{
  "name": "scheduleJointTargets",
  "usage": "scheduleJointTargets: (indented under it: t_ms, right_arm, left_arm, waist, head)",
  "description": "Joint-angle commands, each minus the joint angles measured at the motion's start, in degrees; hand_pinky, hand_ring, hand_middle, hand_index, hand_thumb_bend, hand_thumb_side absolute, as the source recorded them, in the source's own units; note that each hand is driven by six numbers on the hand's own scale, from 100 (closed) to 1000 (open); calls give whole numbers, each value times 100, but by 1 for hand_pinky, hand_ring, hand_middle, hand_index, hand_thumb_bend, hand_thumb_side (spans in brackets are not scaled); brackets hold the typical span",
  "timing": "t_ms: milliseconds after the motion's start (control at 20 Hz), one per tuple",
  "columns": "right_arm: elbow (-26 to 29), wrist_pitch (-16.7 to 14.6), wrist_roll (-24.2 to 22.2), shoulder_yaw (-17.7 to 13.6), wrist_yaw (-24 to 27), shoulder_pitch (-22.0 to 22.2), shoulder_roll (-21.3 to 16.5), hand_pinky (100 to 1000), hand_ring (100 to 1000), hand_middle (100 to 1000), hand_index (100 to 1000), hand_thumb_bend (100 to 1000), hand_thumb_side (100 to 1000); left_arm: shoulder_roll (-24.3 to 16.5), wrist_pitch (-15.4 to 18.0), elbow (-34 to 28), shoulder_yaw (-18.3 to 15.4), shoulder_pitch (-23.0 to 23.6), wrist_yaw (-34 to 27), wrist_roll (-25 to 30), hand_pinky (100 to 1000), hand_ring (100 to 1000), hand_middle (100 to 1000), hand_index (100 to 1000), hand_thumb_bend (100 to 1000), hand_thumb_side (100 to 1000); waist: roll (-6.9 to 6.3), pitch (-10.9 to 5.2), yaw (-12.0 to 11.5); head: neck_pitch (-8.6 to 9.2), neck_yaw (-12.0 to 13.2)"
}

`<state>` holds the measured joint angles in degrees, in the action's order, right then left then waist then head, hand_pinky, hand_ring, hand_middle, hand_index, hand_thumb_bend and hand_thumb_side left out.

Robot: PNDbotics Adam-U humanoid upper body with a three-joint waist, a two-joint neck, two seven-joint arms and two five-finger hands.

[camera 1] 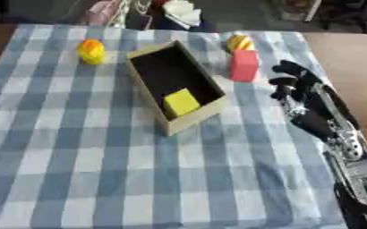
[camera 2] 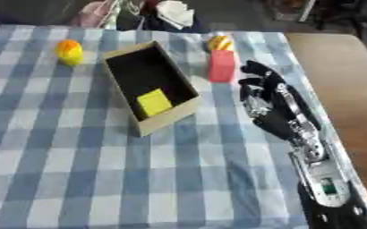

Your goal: Pick up objects on the table and place them in the box.

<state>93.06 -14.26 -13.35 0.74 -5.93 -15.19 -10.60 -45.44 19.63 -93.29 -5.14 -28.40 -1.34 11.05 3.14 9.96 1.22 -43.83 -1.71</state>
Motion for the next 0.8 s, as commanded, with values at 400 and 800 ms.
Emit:
scheduleJointTargets:
  t_ms: [400,800]
  right_arm:
    - [64,-3,-167,143,100,-152,78,655,791,844,934,100,459]
    - [72,-1,-240,209,142,-200,168,654,791,844,934,100,459]
  left_arm:
    - [-541,757,2104,671,-1643,1829,-33,781,715,739,809,100,263]
    - [76,1176,3677,823,-2594,3800,-267,793,737,767,849,100,244]
  waist:
    - [-60,-121,255]
    - [-27,-112,433]
  head:
    - [-29,159]
    - [12,280]
